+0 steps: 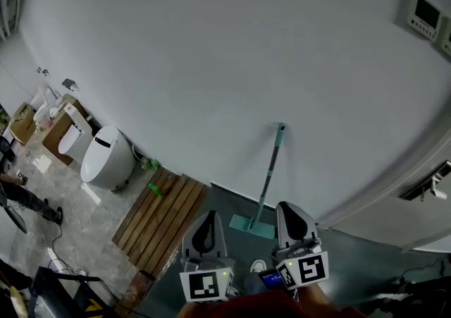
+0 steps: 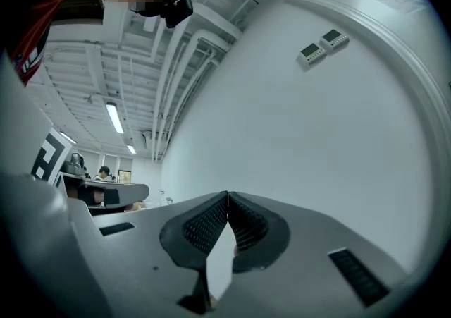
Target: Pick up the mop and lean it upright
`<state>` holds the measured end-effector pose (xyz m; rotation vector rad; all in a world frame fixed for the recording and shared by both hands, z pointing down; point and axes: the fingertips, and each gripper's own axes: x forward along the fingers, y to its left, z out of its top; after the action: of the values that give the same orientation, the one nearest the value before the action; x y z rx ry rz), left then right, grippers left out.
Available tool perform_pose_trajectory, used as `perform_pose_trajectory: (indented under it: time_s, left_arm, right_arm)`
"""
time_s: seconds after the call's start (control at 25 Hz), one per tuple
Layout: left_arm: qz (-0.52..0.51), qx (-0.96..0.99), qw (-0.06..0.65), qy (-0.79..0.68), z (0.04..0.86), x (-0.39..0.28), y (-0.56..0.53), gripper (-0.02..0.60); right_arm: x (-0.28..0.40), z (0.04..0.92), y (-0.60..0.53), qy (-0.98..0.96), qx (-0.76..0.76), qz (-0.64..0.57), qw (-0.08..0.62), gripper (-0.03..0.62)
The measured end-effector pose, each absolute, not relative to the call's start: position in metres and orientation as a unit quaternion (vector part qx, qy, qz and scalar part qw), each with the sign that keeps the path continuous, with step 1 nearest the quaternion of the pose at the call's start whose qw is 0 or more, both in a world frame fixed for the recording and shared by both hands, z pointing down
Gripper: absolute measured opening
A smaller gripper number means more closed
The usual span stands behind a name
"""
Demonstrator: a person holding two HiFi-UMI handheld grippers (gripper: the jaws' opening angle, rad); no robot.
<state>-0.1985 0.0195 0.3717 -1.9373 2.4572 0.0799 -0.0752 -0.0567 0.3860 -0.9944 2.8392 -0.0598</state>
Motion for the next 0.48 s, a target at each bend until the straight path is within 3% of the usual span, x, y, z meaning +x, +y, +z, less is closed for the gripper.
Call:
perform_pose_trajectory:
  time_s: [0.48]
  left_arm:
    - [-0.003,-0.689,0.009,0.725,0.373,-0.120,-0.094,0.014]
  right_arm:
    - [0.025,0.388,-0.145,0.897,-0.435,-0.028,0.074,0.018]
